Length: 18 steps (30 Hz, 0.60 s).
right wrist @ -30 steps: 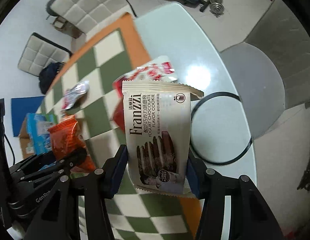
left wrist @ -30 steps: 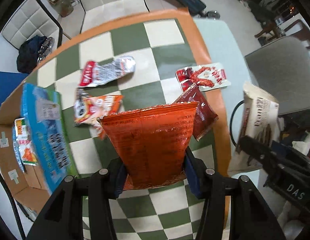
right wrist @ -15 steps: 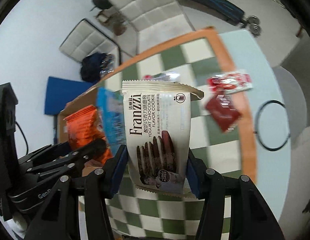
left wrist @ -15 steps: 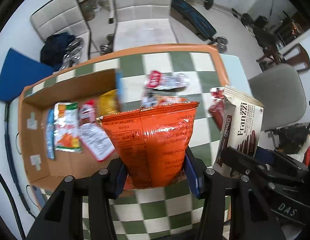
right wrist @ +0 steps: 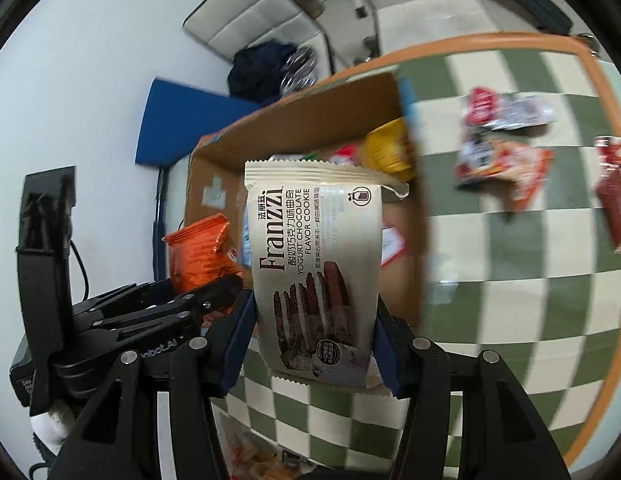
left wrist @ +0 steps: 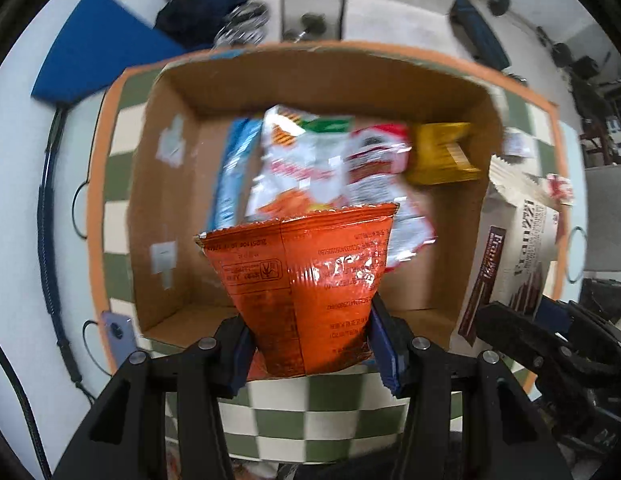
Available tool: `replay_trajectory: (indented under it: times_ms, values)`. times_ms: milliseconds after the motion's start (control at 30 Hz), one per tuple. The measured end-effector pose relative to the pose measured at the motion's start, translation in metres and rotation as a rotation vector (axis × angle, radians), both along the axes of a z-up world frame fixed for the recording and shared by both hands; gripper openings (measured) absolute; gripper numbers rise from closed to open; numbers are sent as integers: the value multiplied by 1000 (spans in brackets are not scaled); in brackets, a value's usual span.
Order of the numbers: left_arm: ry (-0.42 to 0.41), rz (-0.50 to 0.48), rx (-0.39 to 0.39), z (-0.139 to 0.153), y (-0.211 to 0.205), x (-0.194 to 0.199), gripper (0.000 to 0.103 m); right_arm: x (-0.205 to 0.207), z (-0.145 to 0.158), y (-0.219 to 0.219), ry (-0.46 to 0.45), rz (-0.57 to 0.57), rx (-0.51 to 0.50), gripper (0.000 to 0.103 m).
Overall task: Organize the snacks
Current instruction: 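Lift the orange bag and Franzzi pack and carry them over the box, then lower both packs into the box and open both grippers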
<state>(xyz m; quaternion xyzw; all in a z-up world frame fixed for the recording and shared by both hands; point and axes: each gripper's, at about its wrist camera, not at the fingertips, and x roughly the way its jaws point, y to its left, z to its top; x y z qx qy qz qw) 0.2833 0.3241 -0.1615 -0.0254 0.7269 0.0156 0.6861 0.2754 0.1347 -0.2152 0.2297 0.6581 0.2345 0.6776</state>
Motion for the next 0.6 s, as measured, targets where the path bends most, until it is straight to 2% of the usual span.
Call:
replay_trajectory:
  times_ms: [267,600]
  values:
    - [108,32,-46,-49,41,11,48,2,-38,78,54,52,-52,57]
    - [195,32,-110,-90,51,19,48,8,-71,94,94,53,-115,57]
